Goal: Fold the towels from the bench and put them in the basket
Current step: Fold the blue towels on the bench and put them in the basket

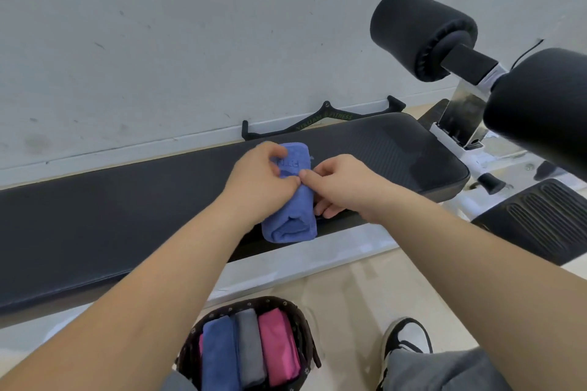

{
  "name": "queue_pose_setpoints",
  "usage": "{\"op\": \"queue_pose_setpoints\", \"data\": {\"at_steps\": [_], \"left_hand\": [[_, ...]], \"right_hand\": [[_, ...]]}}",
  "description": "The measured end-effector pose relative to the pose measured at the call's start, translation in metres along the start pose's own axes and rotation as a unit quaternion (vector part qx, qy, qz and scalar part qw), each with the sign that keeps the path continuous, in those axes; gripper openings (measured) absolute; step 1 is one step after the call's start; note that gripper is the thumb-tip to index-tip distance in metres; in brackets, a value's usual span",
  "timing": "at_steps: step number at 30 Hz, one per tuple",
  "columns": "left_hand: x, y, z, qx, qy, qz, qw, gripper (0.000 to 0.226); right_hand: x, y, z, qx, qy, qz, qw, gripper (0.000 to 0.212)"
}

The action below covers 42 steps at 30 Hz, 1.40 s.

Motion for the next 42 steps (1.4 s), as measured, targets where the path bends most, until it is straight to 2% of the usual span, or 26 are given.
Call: {"op": "queue_pose_setpoints", "data": {"at_steps": [3,4,6,9,14,19,24,27,30,33,36,39,42], "left_hand": [[-0.006,-0.01,0.012,0.001,-0.08,0.025,0.996,0.072],[-0.008,-0.011,0.014,-0.026,-0.105,0.04,0.993,0.072],[-0.019,-0.012,0.016,-0.102,-0.133,0.071,0.983,0.048],[-0.051,-0.015,0.02,-0.191,-0.161,0.126,0.96,0.035],[-0.109,-0.024,0.043,-0.22,-0.145,0.141,0.954,0.024],[-0.15,-0.022,0.079,-0.246,-0.153,0.152,0.945,0.02],[-0.161,-0.002,0.126,-0.319,-0.205,0.157,0.912,0.021],[-0.16,0.031,0.162,-0.343,-0.242,0.147,0.895,0.025],[-0.156,0.064,0.199,-0.364,-0.283,0.128,0.878,0.029],[-0.151,0.094,0.237,-0.316,-0.326,0.102,0.885,0.03],[-0.147,0.117,0.269,-0.231,-0.341,0.098,0.906,0.031],[-0.141,0.127,0.282,-0.063,-0.265,0.143,0.951,0.025],[-0.131,0.138,0.29,0.067,-0.169,0.163,0.97,0.052]], "right_hand": [[-0.002,0.008,0.005,-0.04,-0.003,-0.025,0.999,0.029],[-0.004,0.01,0.006,-0.043,-0.004,-0.024,0.999,0.028],[-0.011,0.017,0.007,-0.041,-0.009,0.001,0.999,0.025],[-0.033,0.037,0.007,-0.022,-0.018,0.079,0.996,0.022],[-0.07,0.073,-0.008,-0.079,0.031,0.173,0.981,0.038],[-0.093,0.112,-0.032,0.016,0.04,0.297,0.954,0.031],[-0.102,0.142,-0.068,0.029,0.095,0.288,0.953,0.038],[-0.099,0.157,-0.097,0.024,0.132,0.289,0.948,0.027],[-0.08,0.167,-0.132,-0.003,0.181,0.253,0.95,0.017],[-0.06,0.189,-0.17,-0.004,0.239,0.211,0.948,0.018],[-0.042,0.224,-0.208,0.05,0.288,0.161,0.943,0.025],[-0.018,0.254,-0.232,0.075,0.305,0.141,0.939,0.028],[0.0,0.275,-0.246,0.12,0.331,0.154,0.923,0.028]]}}
Point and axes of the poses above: each hand's wrist, its own x-axis towards the middle knuckle, its own y-axis out of the palm, z = x × y, the point moved 2 cm from there along x, towards the middle knuckle, and after that the axes turned 5 degrees about z, right-handed, at the moved point
